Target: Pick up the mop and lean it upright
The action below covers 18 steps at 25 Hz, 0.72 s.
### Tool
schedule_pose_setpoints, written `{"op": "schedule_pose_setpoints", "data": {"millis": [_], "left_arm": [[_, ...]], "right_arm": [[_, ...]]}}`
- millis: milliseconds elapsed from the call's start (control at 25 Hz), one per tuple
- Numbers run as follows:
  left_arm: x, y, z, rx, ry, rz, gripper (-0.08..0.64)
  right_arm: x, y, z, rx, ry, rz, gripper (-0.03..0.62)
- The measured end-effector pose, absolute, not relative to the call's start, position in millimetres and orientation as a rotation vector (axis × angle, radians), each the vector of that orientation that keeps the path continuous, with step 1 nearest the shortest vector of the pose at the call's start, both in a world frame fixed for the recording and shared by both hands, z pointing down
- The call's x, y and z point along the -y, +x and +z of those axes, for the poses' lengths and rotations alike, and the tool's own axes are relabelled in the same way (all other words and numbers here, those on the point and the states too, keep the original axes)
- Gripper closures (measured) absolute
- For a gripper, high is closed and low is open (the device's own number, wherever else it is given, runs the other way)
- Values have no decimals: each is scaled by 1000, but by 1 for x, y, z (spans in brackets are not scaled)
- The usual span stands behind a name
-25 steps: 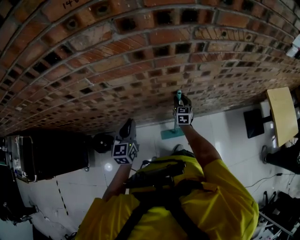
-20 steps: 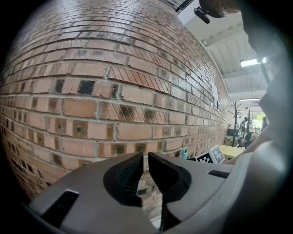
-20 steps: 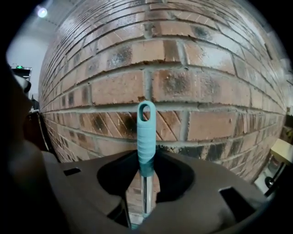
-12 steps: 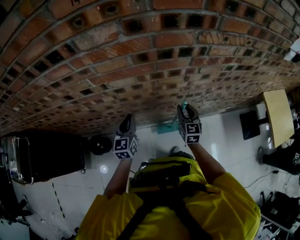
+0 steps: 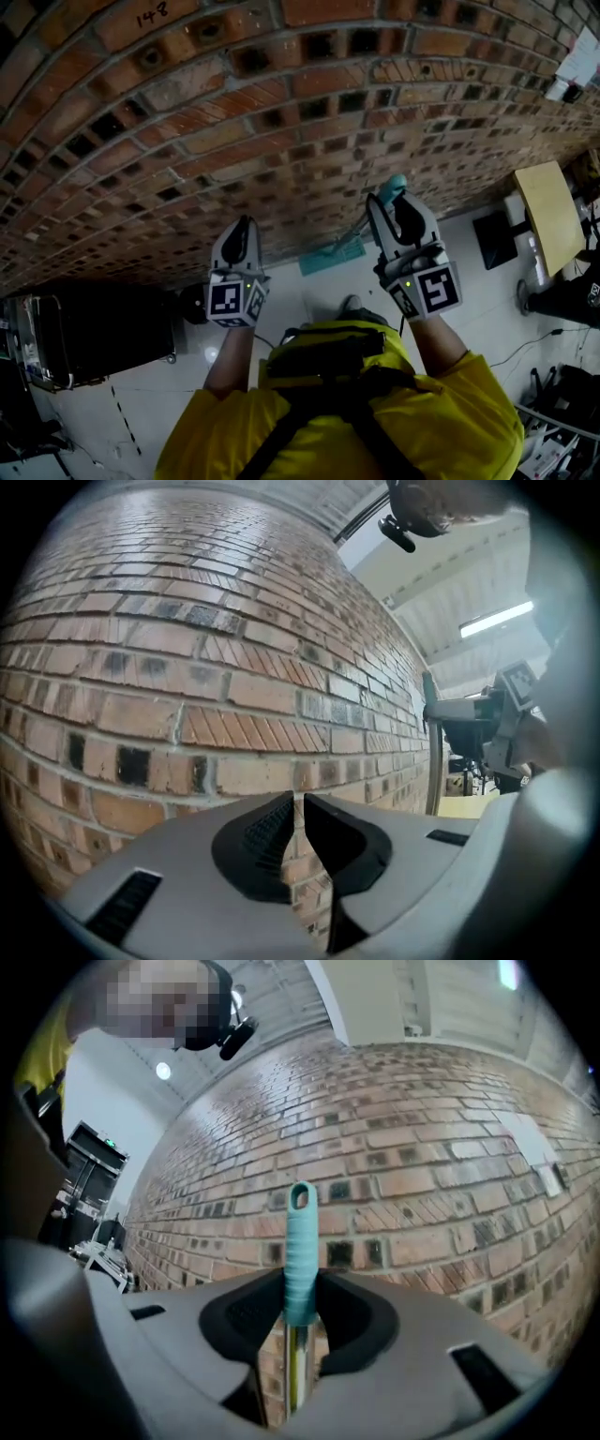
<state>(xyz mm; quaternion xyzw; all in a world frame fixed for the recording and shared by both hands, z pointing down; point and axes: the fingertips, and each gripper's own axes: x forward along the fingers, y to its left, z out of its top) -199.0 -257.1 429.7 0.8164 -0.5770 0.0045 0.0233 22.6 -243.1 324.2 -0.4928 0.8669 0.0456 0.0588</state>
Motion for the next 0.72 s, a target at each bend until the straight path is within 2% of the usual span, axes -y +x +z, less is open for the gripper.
{"op": "schedule_pose_setpoints", "data": {"millis": [720], "left_arm": [[235,-206,421,1765,2561,-58,535]], "right_arm": [[215,6,301,-2621,-1446,164,476]]}}
